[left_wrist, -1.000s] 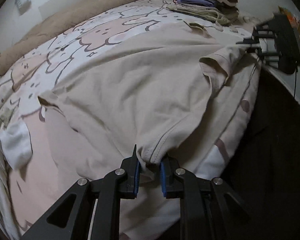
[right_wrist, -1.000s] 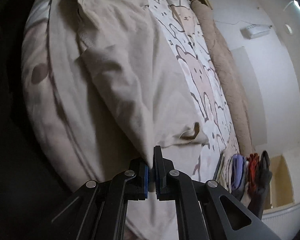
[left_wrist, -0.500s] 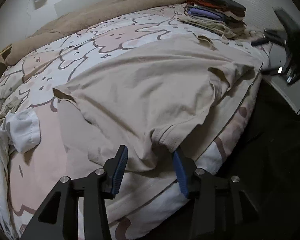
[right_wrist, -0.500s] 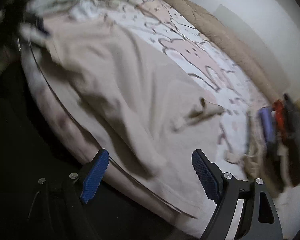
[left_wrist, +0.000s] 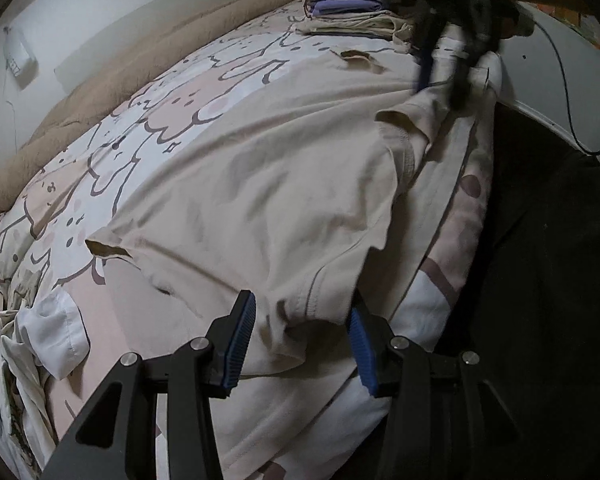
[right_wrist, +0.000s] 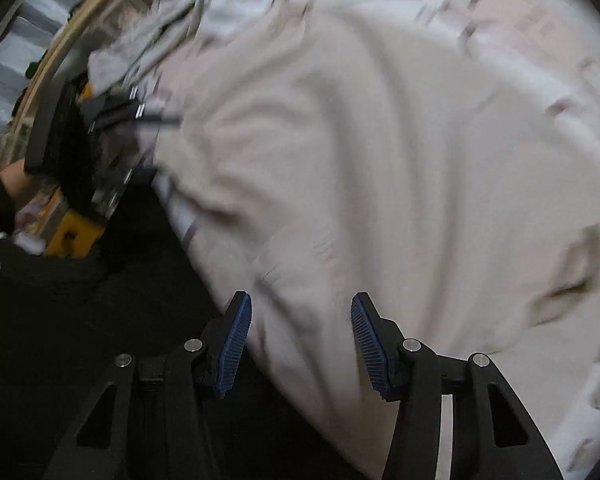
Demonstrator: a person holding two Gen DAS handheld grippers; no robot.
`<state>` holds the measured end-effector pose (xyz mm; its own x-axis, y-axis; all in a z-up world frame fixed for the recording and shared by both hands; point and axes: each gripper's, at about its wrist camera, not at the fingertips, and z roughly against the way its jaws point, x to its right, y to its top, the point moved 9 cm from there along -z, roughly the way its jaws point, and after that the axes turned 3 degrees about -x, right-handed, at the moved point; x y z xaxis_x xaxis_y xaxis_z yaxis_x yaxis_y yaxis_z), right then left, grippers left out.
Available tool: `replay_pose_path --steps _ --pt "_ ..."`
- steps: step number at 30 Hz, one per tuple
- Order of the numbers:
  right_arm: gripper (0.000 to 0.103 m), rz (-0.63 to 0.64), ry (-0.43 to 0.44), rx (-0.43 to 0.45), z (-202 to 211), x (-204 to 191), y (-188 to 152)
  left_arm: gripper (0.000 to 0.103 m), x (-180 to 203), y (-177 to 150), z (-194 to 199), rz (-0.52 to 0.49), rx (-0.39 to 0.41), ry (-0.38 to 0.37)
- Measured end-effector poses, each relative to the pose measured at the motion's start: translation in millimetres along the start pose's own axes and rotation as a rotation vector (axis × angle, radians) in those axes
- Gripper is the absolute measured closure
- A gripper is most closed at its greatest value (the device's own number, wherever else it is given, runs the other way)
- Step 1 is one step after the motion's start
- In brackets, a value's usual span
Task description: Fold clothes
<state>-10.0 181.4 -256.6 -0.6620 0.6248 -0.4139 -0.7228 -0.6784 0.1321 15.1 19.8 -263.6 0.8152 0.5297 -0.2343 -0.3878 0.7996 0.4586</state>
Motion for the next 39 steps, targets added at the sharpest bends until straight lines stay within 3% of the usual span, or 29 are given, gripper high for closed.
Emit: replay_pose_path --steps 4,8,10,13,18,21,22,23,27,32,37,39 --pt "0.05 0.107 0.063 -0.064 -1 -37 -15 0.058 -3 0 -1 0.02 0.001 -0.016" --pt "0.05 0.096 -0.177 0.055 12 -39 -16 0.058 -11 6 -6 0.067 0.009 -0.042" --pt "0.05 0.083 -0.222 0.095 12 -40 -17 0.058 -16 10 -8 0.092 0.013 -0.054" --pt "0.05 0.076 -0.222 0.092 3 -39 -19 0.058 -21 15 -9 0.108 0.021 -0.066" --pt "0.05 0.027 -0.119 0.089 0 -26 -1 0.058 -21 15 -6 0.108 0.02 -0.082" --pt "0.054 0.039 -0.127 0.078 -4 -15 11 0.058 -17 10 -3 0.077 0.014 -0.076" --pt "0.064 0.052 -0.155 0.066 -8 -11 12 0.058 -15 8 -3 0.062 0.01 -0.071" --pt "0.084 0.068 -0.157 0.052 -11 -14 10 0.058 -14 6 -3 0.047 0.007 -0.066" --pt "0.087 0.11 -0.166 0.022 -17 -27 2 0.058 -7 -1 -2 -0.014 -0.007 -0.045" --pt "0.089 0.014 -0.196 0.143 14 -23 8 0.058 4 -6 -2 -0.105 -0.017 -0.017" --pt "0.089 -0.132 -0.295 0.258 50 16 13 0.058 7 -6 0 -0.194 -0.011 0.028" --pt "0.089 -0.156 -0.293 0.266 51 21 13 0.058 4 -3 -1 -0.194 -0.01 0.027"
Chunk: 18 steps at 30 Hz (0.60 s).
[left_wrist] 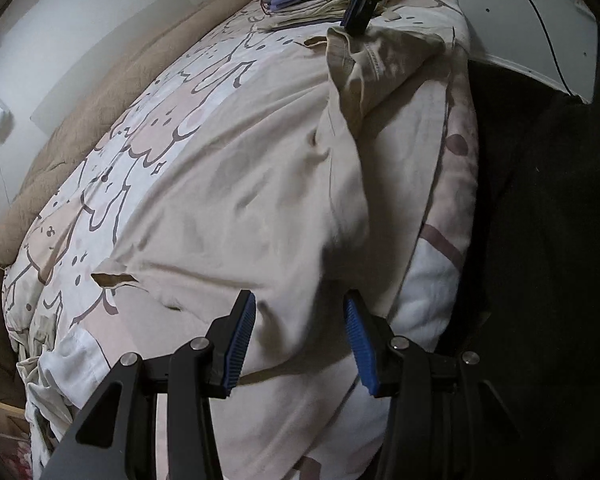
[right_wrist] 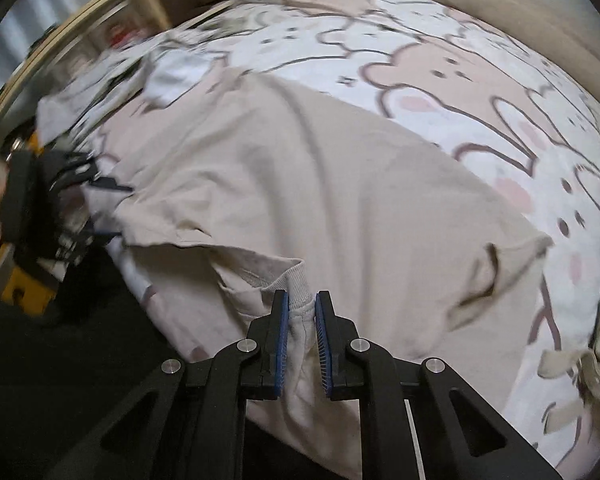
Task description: Fold clothes
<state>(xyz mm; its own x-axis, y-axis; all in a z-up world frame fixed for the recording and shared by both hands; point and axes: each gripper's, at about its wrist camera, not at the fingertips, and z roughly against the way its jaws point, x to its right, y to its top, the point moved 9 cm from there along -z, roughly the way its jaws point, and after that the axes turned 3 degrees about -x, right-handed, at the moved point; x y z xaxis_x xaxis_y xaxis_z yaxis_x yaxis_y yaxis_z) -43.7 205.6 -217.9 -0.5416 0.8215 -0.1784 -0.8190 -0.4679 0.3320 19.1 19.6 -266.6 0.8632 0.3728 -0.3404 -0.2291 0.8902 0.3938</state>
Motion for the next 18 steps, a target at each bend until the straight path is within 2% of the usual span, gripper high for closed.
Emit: replay_pose_path --steps 6,8,9,13,15,18 --pt "0.089 -0.073 -0.002 0.011 -2 17 2 0.058 -4 9 -7 -0.073 -0.015 0.037" --pt "0.089 -0.086 -0.001 0.017 -1 19 2 0.076 -10 10 -13 -0.059 -0.036 0.047" --pt "0.089 -0.086 -0.002 0.021 0 19 2 0.1 -16 10 -15 -0.032 -0.044 0.05" --pt "0.089 -0.072 -0.051 0.041 7 18 5 0.1 -56 21 -7 0.163 -0.022 0.036" --pt "0.09 -0.043 -0.106 0.051 15 20 12 0.1 -87 41 3 0.211 0.011 0.07" --pt "0.091 0.036 -0.226 0.074 37 29 45 0.1 -133 71 17 0.284 0.062 0.122"
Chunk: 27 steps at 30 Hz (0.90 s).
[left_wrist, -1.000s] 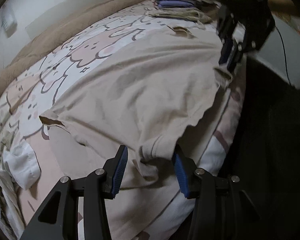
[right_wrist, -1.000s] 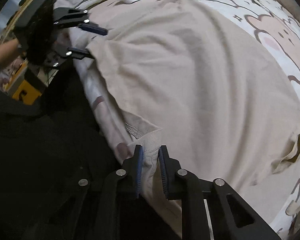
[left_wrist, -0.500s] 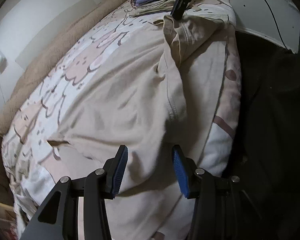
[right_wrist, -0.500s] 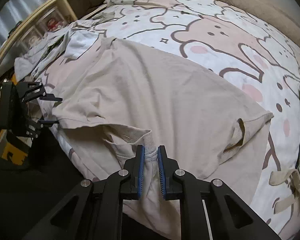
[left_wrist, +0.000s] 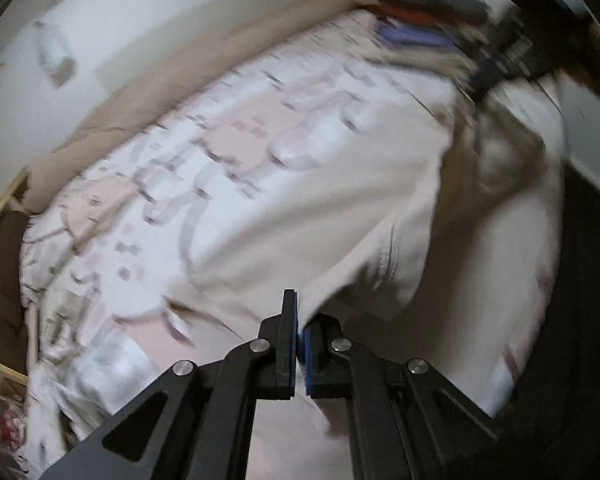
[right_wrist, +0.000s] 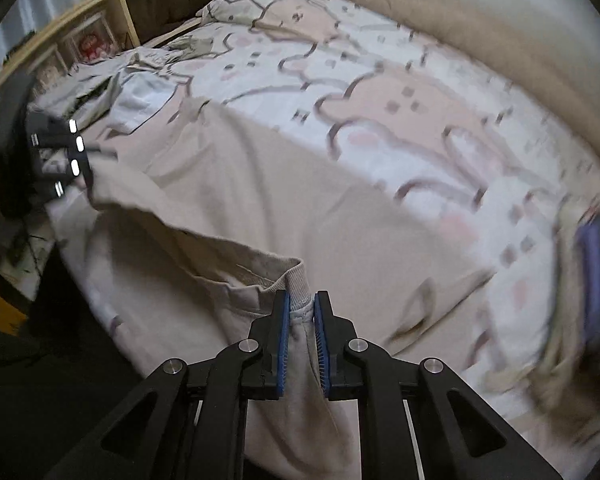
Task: Fold clothes
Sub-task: 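Lift the hem with both tools and fold it toward the collar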
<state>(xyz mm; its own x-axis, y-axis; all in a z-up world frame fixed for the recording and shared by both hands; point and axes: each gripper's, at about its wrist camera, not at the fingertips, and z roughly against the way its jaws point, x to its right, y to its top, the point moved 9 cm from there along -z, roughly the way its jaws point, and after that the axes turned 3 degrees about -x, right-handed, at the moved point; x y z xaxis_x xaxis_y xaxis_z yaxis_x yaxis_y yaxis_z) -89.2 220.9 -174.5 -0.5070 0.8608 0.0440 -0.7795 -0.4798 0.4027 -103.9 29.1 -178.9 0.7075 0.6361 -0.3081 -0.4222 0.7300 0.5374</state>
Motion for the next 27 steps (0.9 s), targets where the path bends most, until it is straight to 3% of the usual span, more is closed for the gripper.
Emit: replay_pose_path --steps 5,10,13,22,25,27 --pt "0.091 0.133 -0.218 0.1 38 35 77 0.1 -76 96 13 0.09 0.117 0.094" --pt "0.091 0.224 -0.446 0.196 82 84 178 0.1 -138 159 1 0.191 0.152 0.107" --pt "0.092 0.241 -0.534 0.216 89 111 229 0.1 -175 196 -7 0.252 0.17 0.113" --pt "0.092 0.265 -0.639 0.188 42 166 341 0.1 -256 222 -82 0.387 0.091 0.097" --pt "0.092 0.248 -0.622 0.164 15 176 361 0.1 -262 211 -107 0.439 0.033 0.043" --pt "0.092 0.257 -0.604 0.137 -4 175 355 0.1 -253 197 -120 0.436 -0.005 0.016"
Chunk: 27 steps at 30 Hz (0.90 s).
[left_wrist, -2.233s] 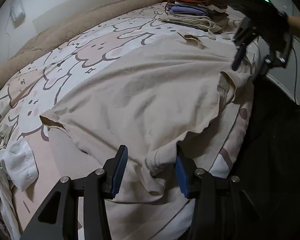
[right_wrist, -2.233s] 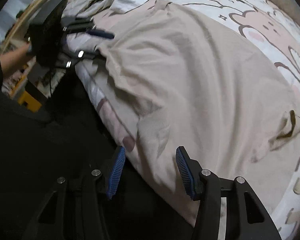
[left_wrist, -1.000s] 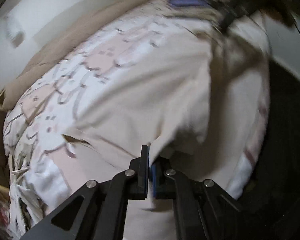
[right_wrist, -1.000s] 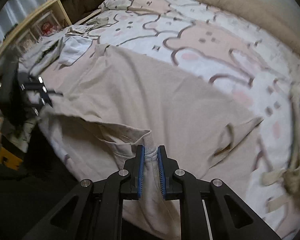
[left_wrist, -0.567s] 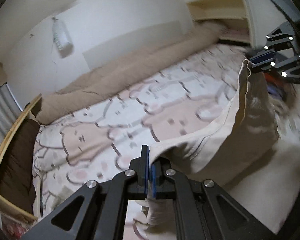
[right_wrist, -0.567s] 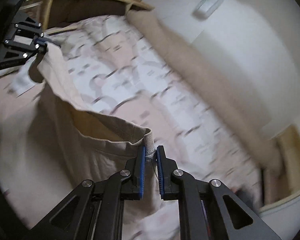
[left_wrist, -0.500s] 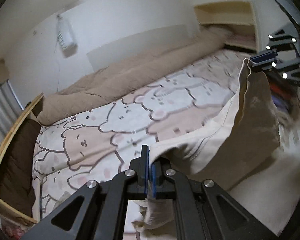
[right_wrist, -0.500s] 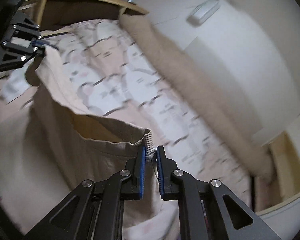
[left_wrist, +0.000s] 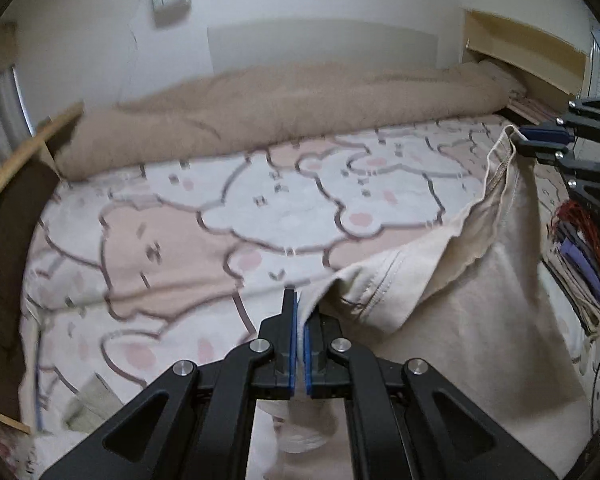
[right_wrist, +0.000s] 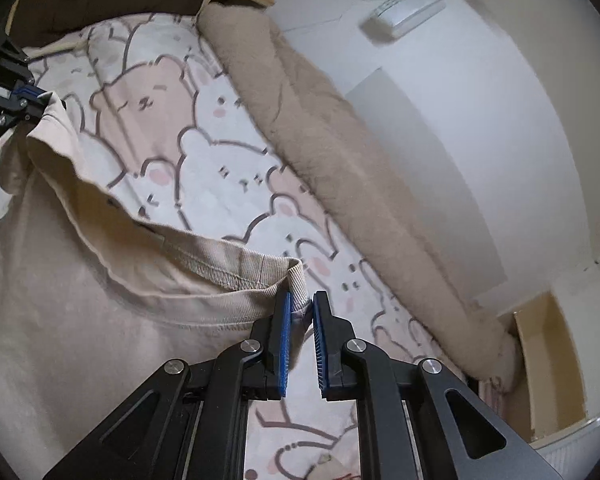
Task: Fold clothes
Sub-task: 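Lift the hem with both tools and fold it toward the collar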
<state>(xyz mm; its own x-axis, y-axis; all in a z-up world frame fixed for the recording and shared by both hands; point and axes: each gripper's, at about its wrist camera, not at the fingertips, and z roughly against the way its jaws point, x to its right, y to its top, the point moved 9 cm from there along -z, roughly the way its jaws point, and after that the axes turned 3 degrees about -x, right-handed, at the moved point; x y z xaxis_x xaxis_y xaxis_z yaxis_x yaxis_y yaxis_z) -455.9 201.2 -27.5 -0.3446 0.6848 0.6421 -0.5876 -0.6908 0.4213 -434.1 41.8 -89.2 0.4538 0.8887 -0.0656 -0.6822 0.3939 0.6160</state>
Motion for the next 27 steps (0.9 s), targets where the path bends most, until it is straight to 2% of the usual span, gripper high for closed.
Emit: replay_pose_path --steps 2,5,10,12,14,18,22,27 --pt "0.092 0.019 0.022 -0.016 -5 -15 -15 0.1 10 -20 -4 -0.051 -0.03 -0.004" --pt "0.092 0.055 0.055 -0.024 5 -45 -55 0.1 33 -57 0 -0.146 -0.058 -0.008" --pt "0.092 0.053 0.102 0.008 56 -96 -132 0.1 79 -137 34 -0.273 -0.077 -0.025" --pt "0.092 0.065 0.123 0.022 81 -121 -166 0.1 96 -172 47 -0.286 -0.085 -0.036" --pt "0.092 0.055 0.172 0.001 106 -152 -211 0.1 114 -208 61 -0.298 -0.094 -0.046" --pt "0.092 0.044 0.246 -0.043 140 -214 -279 0.1 147 -279 82 -0.299 -0.112 -0.06" --pt "0.092 0.014 0.293 -0.065 161 -254 -321 0.1 168 -333 86 -0.267 -0.152 -0.08" --pt "0.092 -0.002 0.325 -0.041 194 -268 -343 0.1 181 -355 111 -0.254 -0.141 -0.089"
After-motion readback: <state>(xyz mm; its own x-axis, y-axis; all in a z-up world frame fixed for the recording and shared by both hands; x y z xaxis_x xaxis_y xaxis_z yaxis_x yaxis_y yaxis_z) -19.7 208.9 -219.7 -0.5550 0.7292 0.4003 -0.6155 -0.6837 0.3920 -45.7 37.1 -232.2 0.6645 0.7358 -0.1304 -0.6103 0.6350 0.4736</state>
